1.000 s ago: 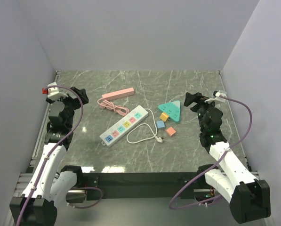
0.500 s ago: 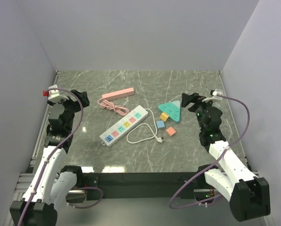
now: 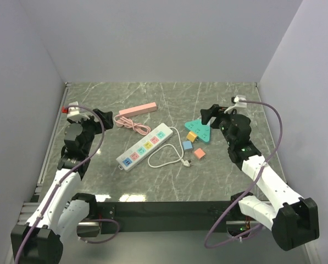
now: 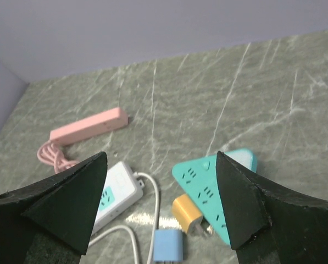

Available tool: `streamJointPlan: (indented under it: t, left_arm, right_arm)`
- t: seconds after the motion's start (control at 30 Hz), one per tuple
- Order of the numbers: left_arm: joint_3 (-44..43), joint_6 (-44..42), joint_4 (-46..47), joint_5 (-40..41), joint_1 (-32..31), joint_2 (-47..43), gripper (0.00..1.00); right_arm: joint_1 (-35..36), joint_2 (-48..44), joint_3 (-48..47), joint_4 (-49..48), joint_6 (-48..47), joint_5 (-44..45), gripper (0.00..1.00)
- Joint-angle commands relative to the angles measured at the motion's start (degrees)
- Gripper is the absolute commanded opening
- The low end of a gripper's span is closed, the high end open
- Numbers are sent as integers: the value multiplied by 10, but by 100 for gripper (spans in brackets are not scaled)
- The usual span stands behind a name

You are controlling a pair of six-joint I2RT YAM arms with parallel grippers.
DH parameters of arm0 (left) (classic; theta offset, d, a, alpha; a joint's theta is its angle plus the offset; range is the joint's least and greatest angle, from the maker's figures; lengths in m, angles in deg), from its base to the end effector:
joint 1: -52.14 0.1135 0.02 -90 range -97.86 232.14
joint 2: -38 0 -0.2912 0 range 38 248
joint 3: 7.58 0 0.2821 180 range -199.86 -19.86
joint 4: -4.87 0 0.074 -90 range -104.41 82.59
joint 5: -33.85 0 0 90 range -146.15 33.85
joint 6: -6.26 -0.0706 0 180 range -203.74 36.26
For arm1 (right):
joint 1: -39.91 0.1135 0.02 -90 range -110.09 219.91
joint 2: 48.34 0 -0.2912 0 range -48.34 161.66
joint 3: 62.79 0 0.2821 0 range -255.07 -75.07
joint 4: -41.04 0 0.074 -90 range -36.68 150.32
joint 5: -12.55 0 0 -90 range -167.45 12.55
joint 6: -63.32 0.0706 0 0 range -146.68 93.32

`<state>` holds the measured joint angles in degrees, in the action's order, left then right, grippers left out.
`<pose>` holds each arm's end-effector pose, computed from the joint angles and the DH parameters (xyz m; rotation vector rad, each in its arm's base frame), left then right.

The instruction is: Insert the plug

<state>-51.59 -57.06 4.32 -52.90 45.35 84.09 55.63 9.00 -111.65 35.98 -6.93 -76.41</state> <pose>0.2431 -0.0249 0.3064 -0.3252 1.5990 -0.4043 0.2758 0.0763 0.3084 0.0721 1.6487 0.4593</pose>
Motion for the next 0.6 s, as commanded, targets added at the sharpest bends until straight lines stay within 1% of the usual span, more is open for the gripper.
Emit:
streamJointPlan:
  t: [0.0, 0.2, 0.37, 0.43, 0.57]
  left_arm:
    - [-2, 0, 39, -3, -18, 11, 99]
    - [5, 1, 53, -3, -26, 23, 99]
    - [3, -1, 42, 3, -28, 23, 100]
    - [2, 0, 39, 3, -29, 20, 99]
    - [3, -1, 38, 10, -29, 19, 99]
  right_arm:
    - [23, -3, -33, 71, -10, 34, 86]
    - [42, 9, -54, 143, -7, 45, 85]
    - [65, 52, -87, 205, -16, 60, 84]
    - [79, 68, -94, 215, -30, 71, 84]
    - [83, 95, -122, 248, -49, 91, 84]
